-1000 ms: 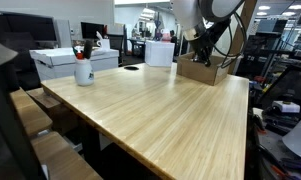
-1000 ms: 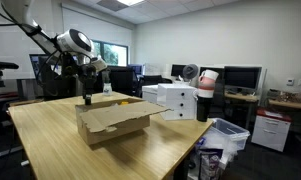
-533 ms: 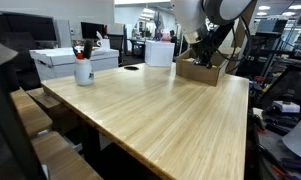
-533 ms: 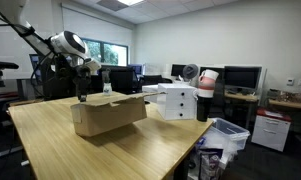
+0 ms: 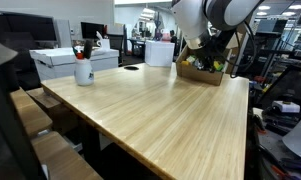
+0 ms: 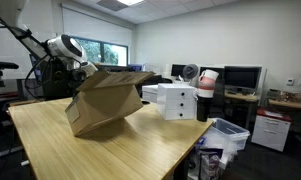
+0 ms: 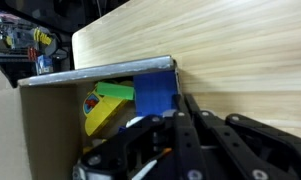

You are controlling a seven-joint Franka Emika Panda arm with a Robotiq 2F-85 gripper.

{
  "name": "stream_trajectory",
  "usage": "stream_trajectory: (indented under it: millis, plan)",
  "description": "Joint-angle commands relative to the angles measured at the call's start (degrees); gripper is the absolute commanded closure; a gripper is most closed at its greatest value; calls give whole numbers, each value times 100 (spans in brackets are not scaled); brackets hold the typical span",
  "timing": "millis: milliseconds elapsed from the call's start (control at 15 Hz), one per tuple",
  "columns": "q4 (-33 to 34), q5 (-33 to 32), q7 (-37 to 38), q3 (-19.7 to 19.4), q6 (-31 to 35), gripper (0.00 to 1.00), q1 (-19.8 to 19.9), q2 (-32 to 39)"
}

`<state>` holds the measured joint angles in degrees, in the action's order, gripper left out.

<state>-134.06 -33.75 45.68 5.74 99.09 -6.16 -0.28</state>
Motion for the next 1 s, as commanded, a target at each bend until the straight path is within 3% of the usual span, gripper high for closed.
stream_trajectory:
  millis: [0, 933]
  plan:
    - [-194, 192, 7, 7, -2, 95, 10, 60]
    - [-61, 889, 189, -71, 114, 95, 16, 335]
